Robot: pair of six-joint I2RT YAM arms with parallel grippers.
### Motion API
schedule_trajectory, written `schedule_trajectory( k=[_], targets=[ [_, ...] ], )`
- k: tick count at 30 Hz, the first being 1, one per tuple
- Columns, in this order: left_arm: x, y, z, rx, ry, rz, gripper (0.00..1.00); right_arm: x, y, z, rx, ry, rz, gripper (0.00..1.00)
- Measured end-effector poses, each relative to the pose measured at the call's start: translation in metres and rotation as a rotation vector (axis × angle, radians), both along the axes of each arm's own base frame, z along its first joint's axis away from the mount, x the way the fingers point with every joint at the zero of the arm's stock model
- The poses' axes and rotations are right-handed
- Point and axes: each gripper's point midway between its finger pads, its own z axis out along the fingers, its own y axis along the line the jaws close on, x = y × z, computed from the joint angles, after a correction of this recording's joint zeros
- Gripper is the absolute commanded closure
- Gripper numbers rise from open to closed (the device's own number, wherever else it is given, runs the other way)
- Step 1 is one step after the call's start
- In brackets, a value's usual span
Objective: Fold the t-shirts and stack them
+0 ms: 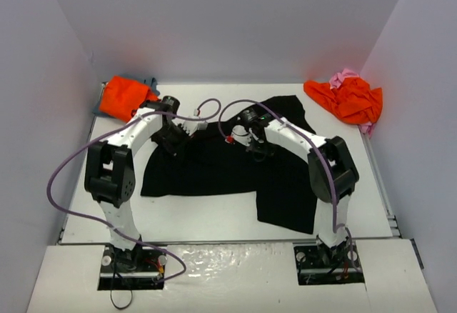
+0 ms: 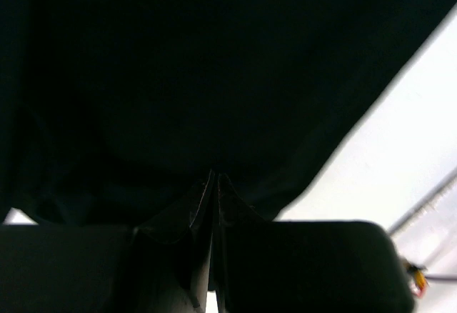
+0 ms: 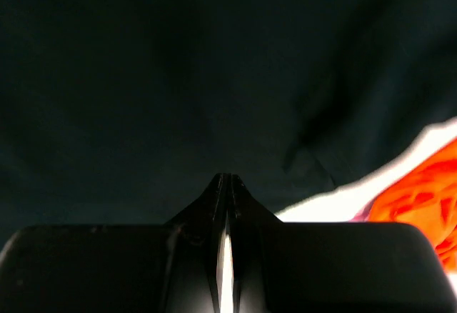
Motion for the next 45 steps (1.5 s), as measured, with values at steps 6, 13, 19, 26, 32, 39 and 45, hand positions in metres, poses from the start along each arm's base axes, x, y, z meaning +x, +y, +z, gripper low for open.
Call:
schedule_trajectory(
  k=[6, 13, 19, 26, 32, 39, 45],
  targets=[
    [0.035, 0.004, -0.003, 0.028, -0.097, 0.078, 1.0, -0.019, 0.057, -0.015, 0.03, 0.027, 0.144, 1.0],
    [0.071, 0.017, -0.006, 0.055, -0.152, 0.14, 1.0, -0.021, 0.097, 0.002, 0.167, -0.012, 0.232, 1.0],
    [0.093, 0.026, -0.022, 0.097, -0.144, 0.161, 1.0, -0.022, 0.115, 0.002, 0.225, -0.021, 0.265, 1.0],
    [0.113, 0.037, -0.038, 0.149, -0.133, 0.169, 1.0, -0.048, 0.141, -0.036, 0.199, 0.078, 0.343, 1.0],
    [0.13, 0.056, -0.03, 0.187, -0.167, 0.198, 1.0, -0.06, 0.156, -0.054, 0.182, 0.123, 0.38, 1.0],
    [0.161, 0.074, -0.012, 0.239, -0.246, 0.231, 1.0, -0.056, 0.161, -0.055, 0.172, 0.115, 0.381, 1.0],
    [0.221, 0.095, 0.008, 0.258, -0.34, 0.287, 1.0, -0.058, 0.163, -0.056, 0.152, 0.11, 0.392, 1.0]
  ],
)
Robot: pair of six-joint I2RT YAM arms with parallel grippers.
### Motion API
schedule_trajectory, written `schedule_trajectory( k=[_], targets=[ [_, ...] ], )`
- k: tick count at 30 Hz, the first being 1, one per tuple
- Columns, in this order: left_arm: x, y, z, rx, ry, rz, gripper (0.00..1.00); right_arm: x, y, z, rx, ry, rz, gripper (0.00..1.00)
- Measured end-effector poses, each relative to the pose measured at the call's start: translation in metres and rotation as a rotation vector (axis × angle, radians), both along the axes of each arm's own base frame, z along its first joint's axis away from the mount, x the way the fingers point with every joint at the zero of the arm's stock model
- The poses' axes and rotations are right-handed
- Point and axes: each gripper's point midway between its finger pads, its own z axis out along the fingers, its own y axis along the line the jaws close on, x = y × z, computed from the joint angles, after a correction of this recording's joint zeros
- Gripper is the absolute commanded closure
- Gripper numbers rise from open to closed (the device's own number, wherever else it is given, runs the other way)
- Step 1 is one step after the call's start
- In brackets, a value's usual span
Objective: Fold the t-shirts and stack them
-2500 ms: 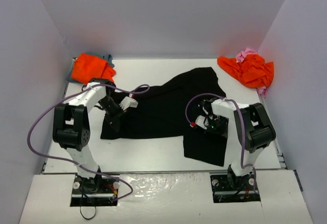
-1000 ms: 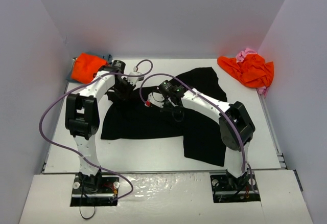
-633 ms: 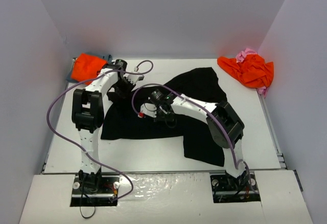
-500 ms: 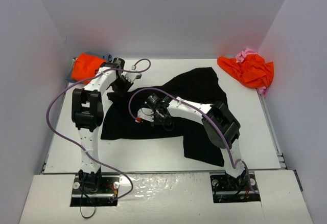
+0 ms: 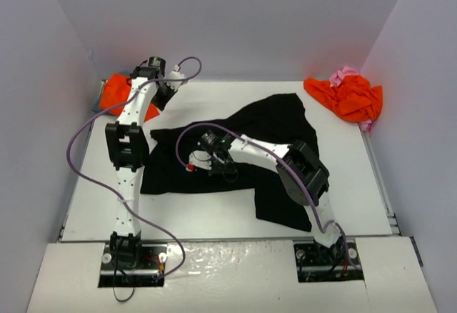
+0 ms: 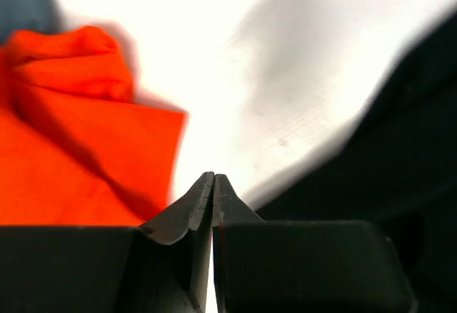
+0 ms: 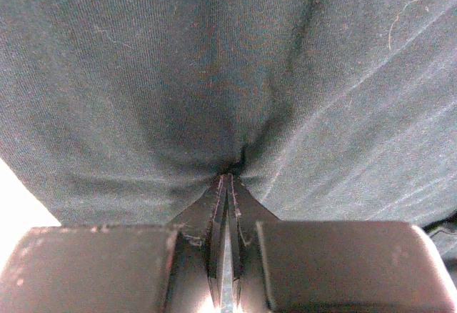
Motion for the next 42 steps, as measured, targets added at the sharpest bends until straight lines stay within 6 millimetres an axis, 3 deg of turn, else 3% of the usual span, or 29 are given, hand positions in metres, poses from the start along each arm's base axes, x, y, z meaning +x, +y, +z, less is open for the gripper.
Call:
schedule_trajectory(
  k=[1, 2, 4, 7, 8, 10, 13, 14, 15, 16, 17, 19, 20, 22, 23, 27, 29, 30, 31, 33, 34, 37, 38, 39, 40, 41, 42],
  targets=[
    [0.004, 0.005, 0.0, -0.002, -0.004, 0.009, 1.0, 0.0, 0.0, 0.0, 0.0, 0.0, -0.001, 1.0],
    [0.006, 0.01, 0.0, -0.002, -0.003, 0.017, 0.92, 0.0, 0.0, 0.0, 0.0, 0.0, -0.001, 1.0],
    [0.0, 0.016, -0.004, -0.016, 0.026, 0.018, 0.32, 0.0, 0.0, 0.0, -0.002, -0.005, -0.007, 1.0],
    [-0.025, 0.021, -0.013, -0.041, 0.102, 0.013, 0.15, 0.006, -0.003, 0.001, -0.017, -0.045, -0.028, 0.99],
    [-0.036, 0.02, -0.017, -0.051, 0.127, 0.011, 0.08, 0.01, -0.004, 0.002, -0.021, -0.077, -0.036, 0.85],
    [-0.06, 0.016, -0.018, -0.078, 0.165, -0.002, 0.03, 0.025, -0.009, 0.008, -0.032, -0.176, -0.073, 0.42],
    [-0.08, 0.007, -0.002, -0.133, 0.158, -0.008, 0.03, 0.048, -0.023, 0.024, -0.039, -0.278, -0.14, 0.41],
    [-0.082, 0.003, 0.008, -0.156, 0.137, -0.008, 0.03, 0.058, -0.03, 0.033, -0.034, -0.311, -0.169, 0.3],
    [-0.083, -0.001, 0.019, -0.184, 0.111, -0.008, 0.03, 0.068, -0.038, 0.043, -0.025, -0.344, -0.205, 0.06],
    [-0.082, -0.007, 0.032, -0.219, 0.076, -0.008, 0.03, 0.078, -0.047, 0.055, -0.012, -0.377, -0.247, 0.0],
    [-0.084, -0.013, 0.044, -0.257, 0.047, -0.007, 0.03, 0.088, -0.057, 0.068, 0.006, -0.405, -0.296, 0.0],
    [-0.091, -0.025, 0.065, -0.332, 0.016, -0.01, 0.14, 0.104, -0.077, 0.091, 0.04, -0.445, -0.374, 0.01],
    [-0.096, -0.032, 0.075, -0.377, 0.008, -0.015, 0.38, 0.11, -0.088, 0.103, 0.06, -0.462, -0.413, 0.2],
    [-0.106, -0.052, 0.089, -0.501, 0.028, -0.042, 0.96, 0.12, -0.11, 0.118, 0.085, -0.483, -0.484, 0.95],
    [-0.11, -0.062, 0.093, -0.56, 0.047, -0.056, 1.0, 0.123, -0.12, 0.123, 0.088, -0.491, -0.511, 1.0],
    [-0.125, -0.089, 0.088, -0.739, 0.159, -0.072, 1.0, 0.122, -0.139, 0.127, 0.084, -0.498, -0.568, 1.0],
    [-0.134, -0.096, 0.075, -0.777, 0.219, -0.053, 0.76, 0.119, -0.145, 0.124, 0.074, -0.497, -0.579, 1.0],
    [-0.139, -0.098, 0.069, -0.79, 0.247, -0.044, 0.49, 0.117, -0.149, 0.123, 0.067, -0.497, -0.584, 1.0],
    [-0.144, -0.099, 0.063, -0.801, 0.273, -0.035, 0.45, 0.115, -0.154, 0.122, 0.059, -0.497, -0.59, 1.0],
    [-0.153, -0.102, 0.054, -0.824, 0.317, -0.025, 0.91, 0.11, -0.167, 0.12, 0.037, -0.498, -0.61, 1.0],
    [-0.158, -0.105, 0.053, -0.845, 0.34, -0.026, 1.0, 0.108, -0.175, 0.118, 0.025, -0.497, -0.622, 1.0],
    [-0.164, -0.111, 0.054, -0.89, 0.37, -0.033, 1.0, 0.108, -0.193, 0.119, 0.013, -0.5, -0.665, 0.96],
    [-0.165, -0.113, 0.055, -0.906, 0.376, -0.036, 1.0, 0.109, -0.198, 0.12, 0.015, -0.503, -0.68, 0.85],
    [-0.166, -0.115, 0.057, -0.917, 0.377, -0.038, 1.0, 0.11, -0.202, 0.122, 0.021, -0.506, -0.697, 0.82],
    [-0.165, -0.117, 0.059, -0.926, 0.374, -0.042, 0.58, 0.111, -0.206, 0.124, 0.031, -0.507, -0.715, 0.78],
    [-0.165, -0.118, 0.062, -0.938, 0.37, -0.046, 0.35, 0.112, -0.21, 0.126, 0.039, -0.51, -0.729, 0.75],
    [-0.164, -0.12, 0.065, -0.949, 0.366, -0.054, 0.23, 0.113, -0.213, 0.129, 0.05, -0.512, -0.741, 0.77]
  ],
)
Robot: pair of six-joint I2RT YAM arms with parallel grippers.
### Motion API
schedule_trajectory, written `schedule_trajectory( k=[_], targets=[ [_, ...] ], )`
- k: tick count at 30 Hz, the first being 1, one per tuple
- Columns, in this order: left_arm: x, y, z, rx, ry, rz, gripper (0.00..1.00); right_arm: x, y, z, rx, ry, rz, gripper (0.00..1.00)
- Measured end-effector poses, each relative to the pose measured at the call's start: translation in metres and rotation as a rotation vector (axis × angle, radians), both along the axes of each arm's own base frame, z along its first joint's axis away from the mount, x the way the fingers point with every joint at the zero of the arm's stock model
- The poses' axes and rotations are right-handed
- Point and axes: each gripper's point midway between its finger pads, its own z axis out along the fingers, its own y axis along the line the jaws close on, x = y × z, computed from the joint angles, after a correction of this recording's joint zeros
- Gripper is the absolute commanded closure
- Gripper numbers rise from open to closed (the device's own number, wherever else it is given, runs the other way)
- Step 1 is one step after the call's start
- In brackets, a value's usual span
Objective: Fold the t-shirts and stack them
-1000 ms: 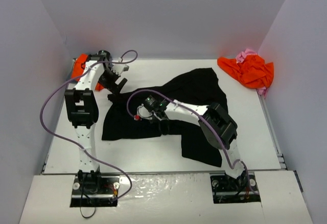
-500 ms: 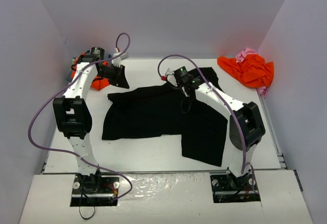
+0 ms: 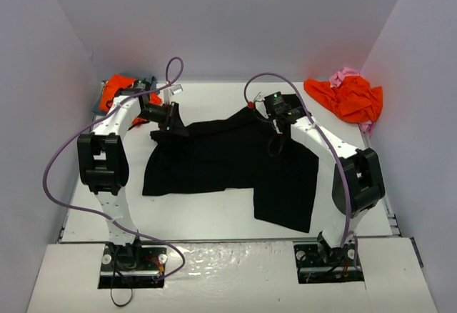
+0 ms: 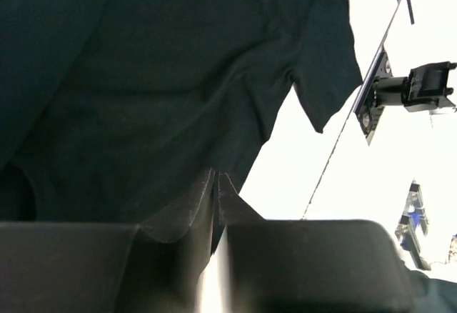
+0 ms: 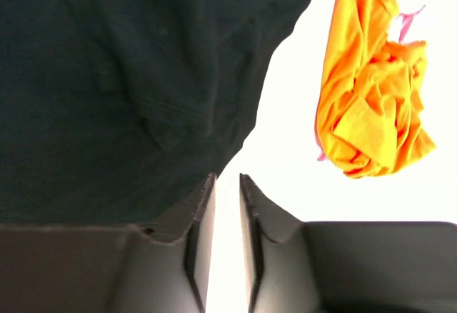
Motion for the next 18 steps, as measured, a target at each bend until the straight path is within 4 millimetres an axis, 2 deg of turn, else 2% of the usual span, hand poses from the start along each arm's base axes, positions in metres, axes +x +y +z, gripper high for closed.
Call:
schedule_trajectory(
  k=[2, 3, 4, 6, 10, 12, 15, 16, 18],
  targets=[
    [-0.001, -0.004, 0.006, -0.03, 0.002, -0.005, 0.18, 0.001, -0.005, 0.005, 0.026, -0.012, -0.015, 0.88],
    [-0.002, -0.006, 0.008, -0.045, 0.006, -0.009, 0.11, 0.002, -0.007, 0.007, 0.035, -0.018, -0.024, 0.85],
    [-0.003, -0.008, 0.01, -0.059, 0.009, -0.014, 0.04, 0.003, -0.009, 0.008, 0.041, -0.023, -0.032, 0.77],
    [-0.006, -0.012, 0.015, -0.091, 0.013, -0.026, 0.03, 0.004, -0.013, 0.009, 0.05, -0.032, -0.045, 0.44],
    [-0.012, -0.023, 0.025, -0.154, 0.026, -0.057, 0.03, 0.005, -0.015, 0.01, 0.057, -0.037, -0.057, 0.35],
    [-0.012, -0.027, 0.013, -0.035, -0.003, -0.053, 0.03, 0.005, -0.011, 0.01, 0.079, -0.032, -0.041, 0.34],
    [-0.006, -0.023, -0.003, 0.256, -0.146, 0.017, 0.03, 0.002, 0.003, 0.017, 0.162, -0.026, 0.007, 0.34],
    [-0.003, -0.019, 0.0, 0.348, -0.188, 0.063, 0.03, 0.002, 0.009, 0.023, 0.193, -0.035, 0.024, 0.34],
    [0.012, -0.017, 0.025, 0.452, -0.242, 0.182, 0.03, 0.004, 0.018, 0.039, 0.24, -0.06, 0.053, 0.34]
  ],
)
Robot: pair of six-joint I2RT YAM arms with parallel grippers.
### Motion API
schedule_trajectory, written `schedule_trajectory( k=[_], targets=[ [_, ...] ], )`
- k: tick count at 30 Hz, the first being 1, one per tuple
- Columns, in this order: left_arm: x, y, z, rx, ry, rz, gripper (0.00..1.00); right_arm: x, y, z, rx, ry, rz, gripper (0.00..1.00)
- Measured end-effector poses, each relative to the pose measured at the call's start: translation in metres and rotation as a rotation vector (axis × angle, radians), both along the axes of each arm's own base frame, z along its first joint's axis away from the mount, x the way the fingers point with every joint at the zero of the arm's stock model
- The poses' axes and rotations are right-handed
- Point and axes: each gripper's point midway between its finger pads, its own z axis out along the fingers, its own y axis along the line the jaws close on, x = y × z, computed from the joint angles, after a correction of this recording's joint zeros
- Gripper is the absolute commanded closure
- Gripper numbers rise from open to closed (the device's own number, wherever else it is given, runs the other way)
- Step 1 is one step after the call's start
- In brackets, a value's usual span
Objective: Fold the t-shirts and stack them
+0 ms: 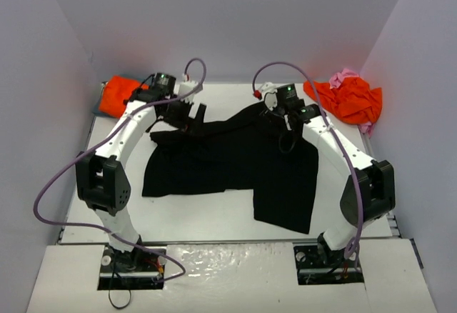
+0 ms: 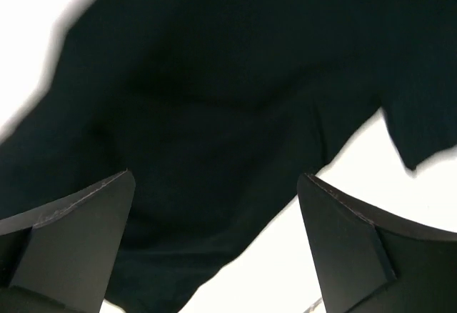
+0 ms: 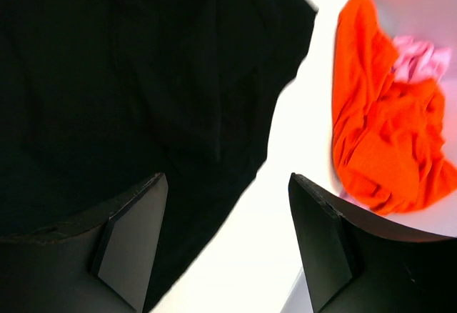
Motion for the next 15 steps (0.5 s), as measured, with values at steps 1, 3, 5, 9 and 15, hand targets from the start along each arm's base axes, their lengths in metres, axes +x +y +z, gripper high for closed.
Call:
schedule_trajectory(
  k=[1, 3, 5, 9, 15],
  targets=[
    [0.013, 0.002, 0.016, 0.022, -0.052, 0.055, 0.03, 0.002, 0.005, 0.009, 0.021, -0.02, 0.012, 0.35],
    [0.037, 0.015, 0.047, 0.06, -0.111, 0.204, 0.03, 0.008, 0.011, 0.024, 0.045, -0.052, 0.023, 0.35],
    [0.056, 0.029, 0.068, 0.066, -0.168, 0.339, 0.03, 0.012, 0.015, 0.035, 0.057, -0.076, 0.029, 0.36],
    [0.058, 0.05, 0.075, -0.068, -0.148, 0.494, 0.03, 0.015, 0.017, 0.042, 0.071, -0.093, 0.025, 0.38],
    [0.071, 0.085, 0.069, -0.503, 0.021, 0.556, 0.03, 0.011, 0.012, 0.039, 0.053, -0.087, 0.018, 0.39]
  ],
)
